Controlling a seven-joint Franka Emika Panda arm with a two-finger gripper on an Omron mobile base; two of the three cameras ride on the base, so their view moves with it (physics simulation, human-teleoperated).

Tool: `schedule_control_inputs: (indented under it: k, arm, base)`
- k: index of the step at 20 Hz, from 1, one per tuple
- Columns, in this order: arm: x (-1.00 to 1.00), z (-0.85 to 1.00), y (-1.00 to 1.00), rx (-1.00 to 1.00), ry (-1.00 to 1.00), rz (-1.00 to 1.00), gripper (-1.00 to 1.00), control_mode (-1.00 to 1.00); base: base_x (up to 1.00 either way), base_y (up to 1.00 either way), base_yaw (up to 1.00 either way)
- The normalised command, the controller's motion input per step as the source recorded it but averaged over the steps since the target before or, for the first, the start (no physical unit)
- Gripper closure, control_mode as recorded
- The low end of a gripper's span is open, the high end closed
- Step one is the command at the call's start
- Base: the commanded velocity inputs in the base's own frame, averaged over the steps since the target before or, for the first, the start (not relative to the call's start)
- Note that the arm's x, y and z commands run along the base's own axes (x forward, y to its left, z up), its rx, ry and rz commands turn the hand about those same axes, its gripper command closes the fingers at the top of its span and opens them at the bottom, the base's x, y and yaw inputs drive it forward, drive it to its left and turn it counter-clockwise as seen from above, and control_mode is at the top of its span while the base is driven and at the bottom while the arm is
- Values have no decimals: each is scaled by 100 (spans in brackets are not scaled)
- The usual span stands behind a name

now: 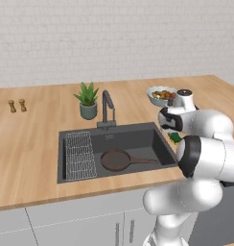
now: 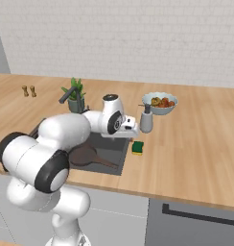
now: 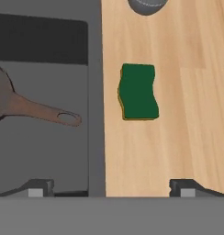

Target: Pick the pan and sponge and place them into the sink. Then turn on the water.

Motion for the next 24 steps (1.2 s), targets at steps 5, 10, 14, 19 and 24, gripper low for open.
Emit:
schedule_control_inputs:
  k: [5,10,14,19,24]
  arm:
    - [15,-34,-28,4,-5,0,-100,-100]
    - [21,-38,-15,0,-3,0,-100,-100]
    - [22,-32,-19,1,-2,0,-100,-100]
    - [23,-17,-21,2,-2,0,-100,-100]
    - [25,-16,-9,0,-1,0,-100,-100]
  base:
    - [0,0,0]
    - [0,0,0]
    - [0,0,0]
    - [0,0,0]
    - [0,0,0]
